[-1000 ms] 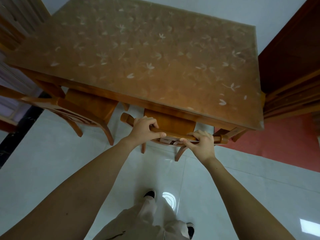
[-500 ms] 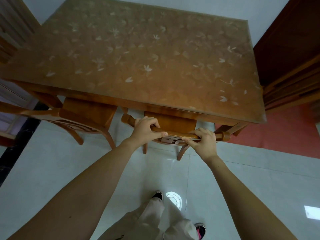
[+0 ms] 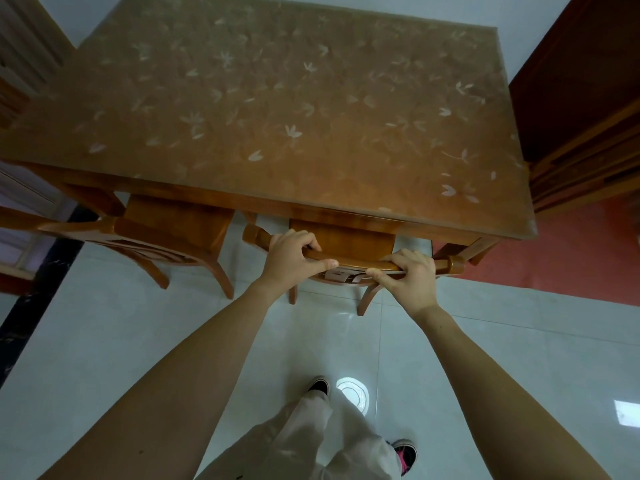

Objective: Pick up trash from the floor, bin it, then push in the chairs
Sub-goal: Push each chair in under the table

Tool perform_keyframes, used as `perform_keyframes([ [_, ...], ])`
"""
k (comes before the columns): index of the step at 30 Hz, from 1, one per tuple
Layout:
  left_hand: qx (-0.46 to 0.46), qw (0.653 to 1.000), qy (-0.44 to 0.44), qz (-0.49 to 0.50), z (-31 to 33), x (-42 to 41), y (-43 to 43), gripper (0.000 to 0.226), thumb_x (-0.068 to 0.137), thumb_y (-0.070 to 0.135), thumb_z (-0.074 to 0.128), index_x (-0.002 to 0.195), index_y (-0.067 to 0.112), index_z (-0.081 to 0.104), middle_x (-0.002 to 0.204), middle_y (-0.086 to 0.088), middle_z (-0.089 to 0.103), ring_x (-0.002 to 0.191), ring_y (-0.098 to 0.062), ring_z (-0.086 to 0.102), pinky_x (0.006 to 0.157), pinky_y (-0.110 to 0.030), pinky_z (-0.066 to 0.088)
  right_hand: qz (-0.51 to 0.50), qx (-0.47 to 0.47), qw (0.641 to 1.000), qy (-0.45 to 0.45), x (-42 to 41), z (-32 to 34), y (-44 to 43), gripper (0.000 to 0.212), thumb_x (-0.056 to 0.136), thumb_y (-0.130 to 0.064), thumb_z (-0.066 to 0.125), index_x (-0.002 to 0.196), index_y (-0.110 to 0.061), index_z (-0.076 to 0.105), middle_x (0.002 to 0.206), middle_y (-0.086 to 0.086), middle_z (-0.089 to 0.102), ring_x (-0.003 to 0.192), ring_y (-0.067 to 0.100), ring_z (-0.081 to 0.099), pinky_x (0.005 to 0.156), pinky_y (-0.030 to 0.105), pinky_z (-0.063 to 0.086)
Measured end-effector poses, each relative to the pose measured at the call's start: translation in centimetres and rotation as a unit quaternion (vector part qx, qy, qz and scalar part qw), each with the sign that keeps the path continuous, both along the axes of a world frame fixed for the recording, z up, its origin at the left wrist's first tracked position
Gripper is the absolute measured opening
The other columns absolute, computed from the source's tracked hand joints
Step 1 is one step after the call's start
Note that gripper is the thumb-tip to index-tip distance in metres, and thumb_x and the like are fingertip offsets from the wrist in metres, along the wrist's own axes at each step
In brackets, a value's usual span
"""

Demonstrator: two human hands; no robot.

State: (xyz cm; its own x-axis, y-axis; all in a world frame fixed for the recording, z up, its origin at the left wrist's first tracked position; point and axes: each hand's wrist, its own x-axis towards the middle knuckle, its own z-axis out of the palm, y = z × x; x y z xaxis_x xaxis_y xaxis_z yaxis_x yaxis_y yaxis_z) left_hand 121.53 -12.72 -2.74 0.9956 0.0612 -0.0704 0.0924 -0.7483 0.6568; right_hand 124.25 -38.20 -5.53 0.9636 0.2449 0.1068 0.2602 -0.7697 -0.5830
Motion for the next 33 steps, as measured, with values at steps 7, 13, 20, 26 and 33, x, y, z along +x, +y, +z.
perform_keyframes([
  [7,-0.007,1.000,-0.009,0.000,-0.2,0.5,-1.5,0.040,0.070,0.065,0.069,0.076,0.029,0.055,0.082,0.015,0.057,0.086,-0.011,0.050,0.077,-0.029,0.028,0.013,-0.003,1.000,0.001,1.2,0.1,-1.6,0.053,0.077,-0.073,0.054,0.092,-0.027,0.074,0.080,-0.015,0.058,0.080,0.009,0.049,0.082,0.030,0.031],
  [13,-0.002,1.000,-0.010,-0.005,-0.1,0.6,-1.6,0.040,0.070,0.066,0.068,0.077,0.028,0.055,0.083,0.014,0.058,0.086,-0.011,0.051,0.077,-0.029,0.028,0.016,-0.006,1.000,0.001,1.3,0.0,-1.7,0.050,0.078,-0.071,0.056,0.093,-0.027,0.073,0.081,-0.014,0.060,0.081,0.010,0.050,0.083,0.030,0.030],
  [20,-0.009,1.000,-0.008,-0.010,-0.4,0.5,-1.4,0.042,0.068,0.069,0.065,0.075,0.029,0.054,0.082,0.012,0.059,0.087,-0.013,0.051,0.077,-0.030,0.027,0.012,-0.003,1.000,0.007,1.0,0.1,-1.5,0.048,0.079,-0.069,0.060,0.094,-0.026,0.074,0.080,-0.015,0.059,0.082,0.011,0.051,0.085,0.033,0.035],
  [26,-0.008,1.000,0.005,0.002,0.2,0.4,-1.5,0.039,0.071,0.062,0.071,0.077,0.026,0.058,0.084,0.011,0.058,0.089,-0.012,0.046,0.079,-0.032,0.030,0.009,0.002,1.000,0.014,0.9,0.2,-1.5,0.045,0.078,-0.066,0.062,0.094,-0.026,0.074,0.081,-0.013,0.060,0.084,0.012,0.052,0.087,0.037,0.038],
  [33,-0.015,1.000,0.011,0.003,0.1,0.2,-1.3,0.039,0.068,0.066,0.071,0.072,0.031,0.055,0.082,0.014,0.059,0.089,-0.013,0.048,0.078,-0.031,0.031,0.000,0.012,0.999,0.041,0.6,0.7,-1.4,0.042,0.079,-0.065,0.063,0.097,-0.028,0.074,0.082,-0.014,0.060,0.088,0.013,0.051,0.089,0.035,0.035],
])
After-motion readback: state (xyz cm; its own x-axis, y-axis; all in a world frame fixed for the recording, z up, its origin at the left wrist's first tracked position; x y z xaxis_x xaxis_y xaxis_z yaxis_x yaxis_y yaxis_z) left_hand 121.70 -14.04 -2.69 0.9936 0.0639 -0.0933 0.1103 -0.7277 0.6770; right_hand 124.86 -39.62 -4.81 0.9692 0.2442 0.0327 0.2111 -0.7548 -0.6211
